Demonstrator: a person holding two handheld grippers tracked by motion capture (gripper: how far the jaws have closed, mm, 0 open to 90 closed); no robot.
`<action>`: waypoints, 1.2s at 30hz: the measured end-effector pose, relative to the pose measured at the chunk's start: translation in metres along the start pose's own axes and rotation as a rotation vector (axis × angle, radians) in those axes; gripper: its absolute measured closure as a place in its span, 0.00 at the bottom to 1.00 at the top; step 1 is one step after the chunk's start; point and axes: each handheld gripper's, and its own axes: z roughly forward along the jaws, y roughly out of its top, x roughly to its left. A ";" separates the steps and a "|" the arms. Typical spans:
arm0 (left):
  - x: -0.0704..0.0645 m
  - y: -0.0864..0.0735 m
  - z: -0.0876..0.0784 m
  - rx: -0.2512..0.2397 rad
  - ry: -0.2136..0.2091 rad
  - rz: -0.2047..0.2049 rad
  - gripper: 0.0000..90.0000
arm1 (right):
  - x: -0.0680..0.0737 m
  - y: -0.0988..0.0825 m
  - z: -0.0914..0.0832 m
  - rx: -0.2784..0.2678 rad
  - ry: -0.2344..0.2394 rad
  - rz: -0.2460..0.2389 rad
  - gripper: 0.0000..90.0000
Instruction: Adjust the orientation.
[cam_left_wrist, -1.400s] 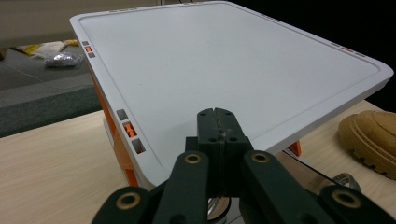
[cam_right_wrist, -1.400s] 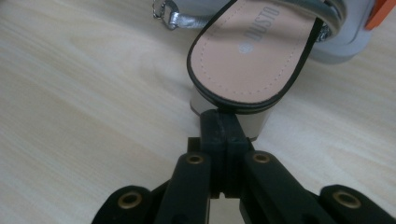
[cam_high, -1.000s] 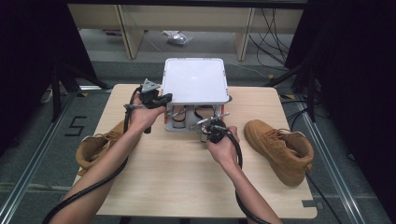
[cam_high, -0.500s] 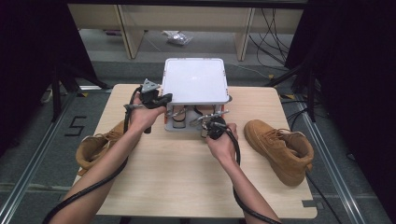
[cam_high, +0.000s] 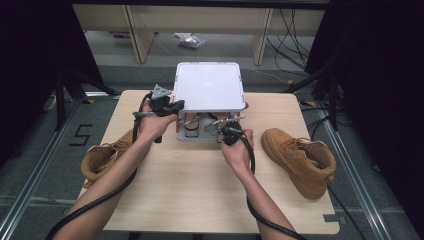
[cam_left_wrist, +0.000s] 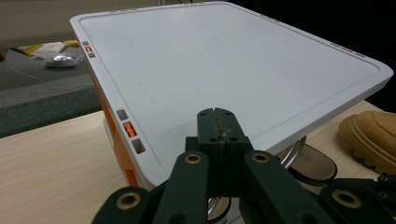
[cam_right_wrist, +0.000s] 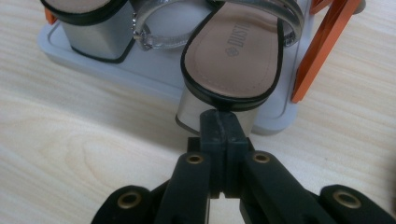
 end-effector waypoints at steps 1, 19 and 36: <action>0.000 0.000 0.000 0.000 0.000 0.000 1.00 | 0.000 0.001 0.000 0.003 -0.001 0.007 1.00; 0.000 0.000 0.000 -0.002 -0.001 0.001 1.00 | 0.004 0.007 0.016 -0.023 -0.033 0.015 1.00; 0.000 0.000 0.000 -0.003 -0.001 0.000 1.00 | 0.008 0.011 0.027 -0.040 -0.034 0.011 1.00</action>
